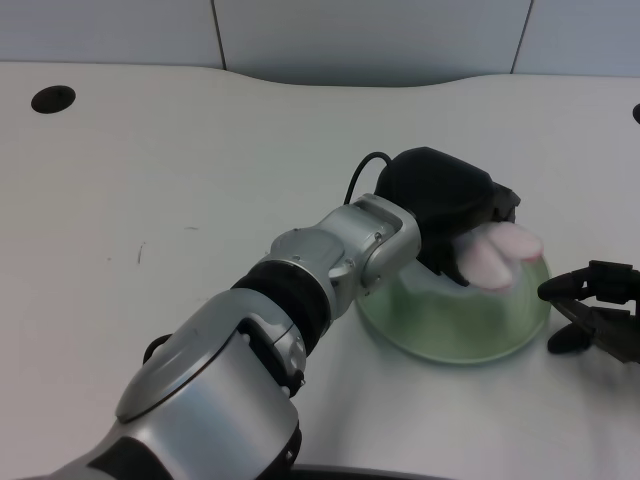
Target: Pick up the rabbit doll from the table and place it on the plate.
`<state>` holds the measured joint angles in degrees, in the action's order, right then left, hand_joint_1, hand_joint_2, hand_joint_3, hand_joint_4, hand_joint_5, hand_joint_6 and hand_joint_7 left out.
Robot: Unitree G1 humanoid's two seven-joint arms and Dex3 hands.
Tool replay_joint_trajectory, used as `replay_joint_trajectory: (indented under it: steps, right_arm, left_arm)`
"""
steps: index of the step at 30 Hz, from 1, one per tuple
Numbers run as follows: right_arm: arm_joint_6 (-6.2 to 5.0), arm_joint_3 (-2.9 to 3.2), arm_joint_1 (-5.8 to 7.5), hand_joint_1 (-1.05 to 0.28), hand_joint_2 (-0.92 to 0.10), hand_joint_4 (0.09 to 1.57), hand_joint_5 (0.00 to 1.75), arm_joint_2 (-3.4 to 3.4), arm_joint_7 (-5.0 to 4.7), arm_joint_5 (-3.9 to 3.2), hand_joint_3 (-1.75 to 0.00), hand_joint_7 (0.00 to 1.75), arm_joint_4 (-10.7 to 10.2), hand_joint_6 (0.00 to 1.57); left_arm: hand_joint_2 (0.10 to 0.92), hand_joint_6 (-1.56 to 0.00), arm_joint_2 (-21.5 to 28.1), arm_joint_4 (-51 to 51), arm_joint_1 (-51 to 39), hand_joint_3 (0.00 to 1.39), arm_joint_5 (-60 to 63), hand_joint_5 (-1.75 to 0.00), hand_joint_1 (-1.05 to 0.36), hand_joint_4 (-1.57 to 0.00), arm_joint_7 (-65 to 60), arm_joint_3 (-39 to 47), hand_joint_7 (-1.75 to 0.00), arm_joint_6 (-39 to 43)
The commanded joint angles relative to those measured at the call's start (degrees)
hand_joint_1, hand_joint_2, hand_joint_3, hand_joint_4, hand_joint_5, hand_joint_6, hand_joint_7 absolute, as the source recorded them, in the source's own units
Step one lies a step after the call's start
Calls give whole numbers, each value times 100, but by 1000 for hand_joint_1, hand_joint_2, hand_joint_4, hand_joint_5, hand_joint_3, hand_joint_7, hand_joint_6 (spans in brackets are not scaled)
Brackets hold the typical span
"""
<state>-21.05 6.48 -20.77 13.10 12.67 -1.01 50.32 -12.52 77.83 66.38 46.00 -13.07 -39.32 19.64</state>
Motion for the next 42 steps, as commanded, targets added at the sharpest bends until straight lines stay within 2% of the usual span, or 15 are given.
replay_joint_trajectory:
  steps: [1, 2, 5, 6, 8, 9, 12, 15, 19, 22, 26, 30, 34, 38, 42]
  right_arm:
    - [-59, 10, 108, -818, -920, 1053, 827, 44, -46, 0, -28, 645, -41, 954]
    - [-41, -6, 116, -820, -921, 1052, 824, 51, -72, 29, -38, 645, -68, 950]
    - [-14, -18, 128, -824, -921, 1056, 822, 53, -92, 53, -47, 651, -107, 950]
    - [-18, -6, 135, -824, -921, 1058, 823, 49, -71, 29, -47, 654, -108, 951]
    - [-18, -8, 156, -827, -921, 1065, 821, 52, -57, 24, -47, 659, -132, 953]
    - [-41, -25, 164, -829, -921, 1064, 819, 69, -48, 47, -51, 660, -136, 951]
    - [-87, -48, 175, -834, -921, 1054, 813, 90, -49, 80, -68, 666, -137, 943]
    - [-77, -12, 163, -835, -919, 1057, 813, 80, 12, 16, -61, 667, -115, 946]
    - [-111, 15, 145, -848, -921, 1060, 812, 81, 67, -28, -46, 659, -62, 959]
    - [-155, 46, 141, -849, -921, 1056, 810, 69, 66, -51, -43, 647, -28, 950]
    - [-162, 96, 135, -835, -921, 1063, 810, 48, 123, -132, -40, 639, 11, 938]
    - [-99, 65, 104, -840, -921, 1073, 810, 72, 47, -94, -36, 634, 25, 931]
    - [-134, 56, 65, -828, -921, 1063, 807, 96, 7, -67, -43, 626, 79, 911]
    - [-192, -7, 43, -825, -921, 1043, 811, 143, -62, 42, -75, 632, 115, 897]
    - [-247, 5, 6, -832, -921, 980, 921, 123, -82, 58, -69, 690, 174, 855]
  left_arm:
    - [888, -667, 63, 38, -43, 1, -56, -1345, -356, -654, 283, 45, -905, -149]
    - [883, -596, 73, 37, -44, 1, -48, -1264, -402, -572, 333, 35, -959, -168]
    - [883, -503, 96, 27, -36, 1, 2, -1061, -457, -463, 403, -15, -878, -184]
    - [882, -457, 98, 34, -27, 1, 88, -976, -492, -411, 398, -100, -803, -234]
    - [887, -384, 98, 50, -5, 2, 244, -519, -612, -295, 403, -268, -331, -326]
    - [894, -348, 95, 55, 2, 4, 296, -429, -653, -240, 412, -329, -230, -369]
    - [915, -198, 86, 59, -14, 6, 326, -279, -784, -56, 432, -382, -68, -455]
    - [920, -56, 100, 58, -31, 18, 338, -59, -894, -5, 439, -425, -10, -488]
    - [911, -2, 122, 62, -43, 22, 384, -2, -997, 1, 429, -503, 0, -498]
    - [909, 1, 133, 63, -53, 19, 344, 1, -1014, 1, 443, -491, 1, -505]
    - [920, 1, 170, 52, -51, 28, 249, 1, -1029, 1, 462, -406, 1, -491]
    - [915, 1, 317, 14, -103, 28, -13, 1, -1024, 1, 457, -124, 1, -317]
    - [920, 1, 622, -50, -183, 58, -364, 1, -1012, 1, 524, 241, 1, 46]
    - [921, 1, 935, -153, -270, 74, -699, 1, -977, 1, 685, 593, 1, 491]
    - [921, 1, 1370, -299, -485, 98, -1196, 1, -967, 1, 1083, 1049, 1, 992]
